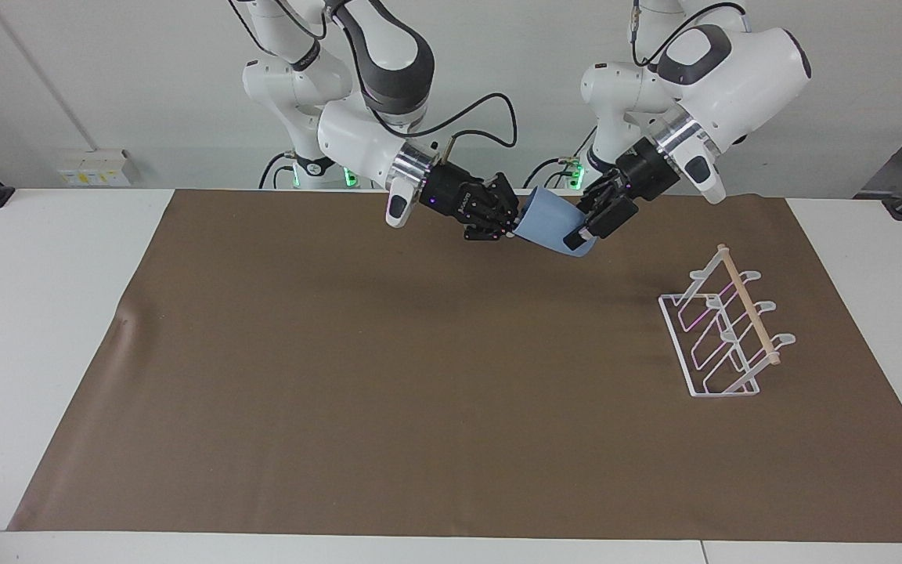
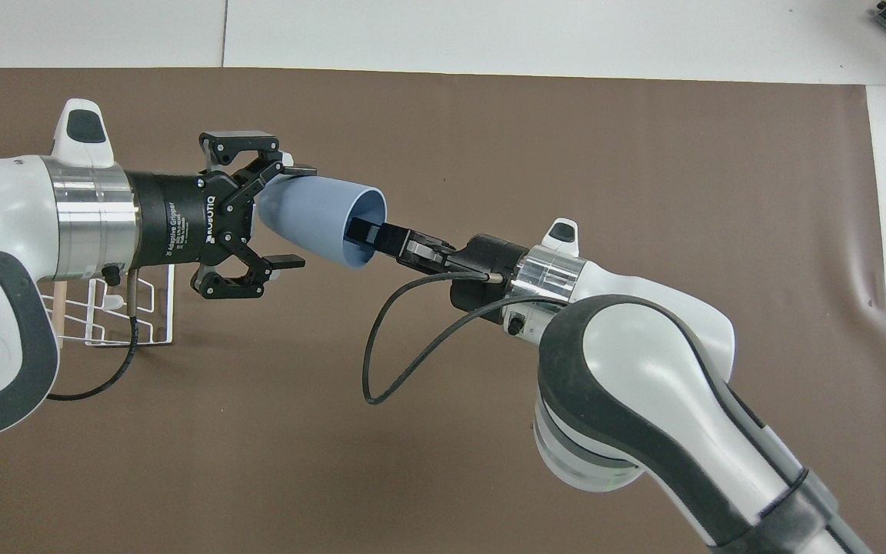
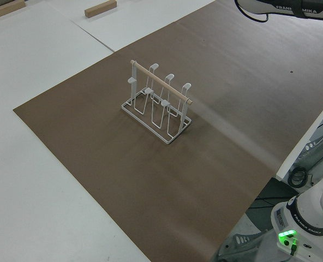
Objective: Hang cup on cup holder
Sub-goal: 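Close the left gripper around the cup base held by the right gripper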
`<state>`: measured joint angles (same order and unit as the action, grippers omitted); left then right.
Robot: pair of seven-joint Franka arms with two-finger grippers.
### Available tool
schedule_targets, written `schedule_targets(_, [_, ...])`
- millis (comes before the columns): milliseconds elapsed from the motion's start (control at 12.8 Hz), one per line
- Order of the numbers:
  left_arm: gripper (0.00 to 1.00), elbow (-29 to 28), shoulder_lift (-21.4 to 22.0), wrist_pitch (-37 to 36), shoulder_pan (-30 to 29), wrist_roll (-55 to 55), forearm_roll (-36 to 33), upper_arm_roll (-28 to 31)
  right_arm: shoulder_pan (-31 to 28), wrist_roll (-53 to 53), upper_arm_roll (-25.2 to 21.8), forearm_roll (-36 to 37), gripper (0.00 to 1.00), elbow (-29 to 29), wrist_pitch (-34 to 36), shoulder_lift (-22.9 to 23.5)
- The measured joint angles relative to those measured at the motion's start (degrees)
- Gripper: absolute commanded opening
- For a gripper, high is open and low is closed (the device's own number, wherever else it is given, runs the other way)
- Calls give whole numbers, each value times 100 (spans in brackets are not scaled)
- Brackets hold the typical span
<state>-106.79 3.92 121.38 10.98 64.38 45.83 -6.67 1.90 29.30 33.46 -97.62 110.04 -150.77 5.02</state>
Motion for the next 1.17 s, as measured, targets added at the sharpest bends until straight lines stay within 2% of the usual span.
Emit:
schedule_targets(859, [96,256,-147,87,77,371,-11,-6,-4,-32,-10,-2,0,-42,-12,0])
schedule_targets(938, [91,256,-163,87,86,371,-73,-12,-4,-33,-10,-2,0,-42,-12,0])
schedule_targets(1016, [78,256,-170,87,87,371,-95,-13,-4,-33,-10,-2,0,-42,-12,0])
schedule_targets(1094, [61,256,-170,87,87,371,-106,-12,-4,-33,-10,-2,0,-42,-12,0])
schedule_targets(1172, [34,257,-170,87,87,371,-114,-12,-4,-33,-10,-2,0,-42,-12,0])
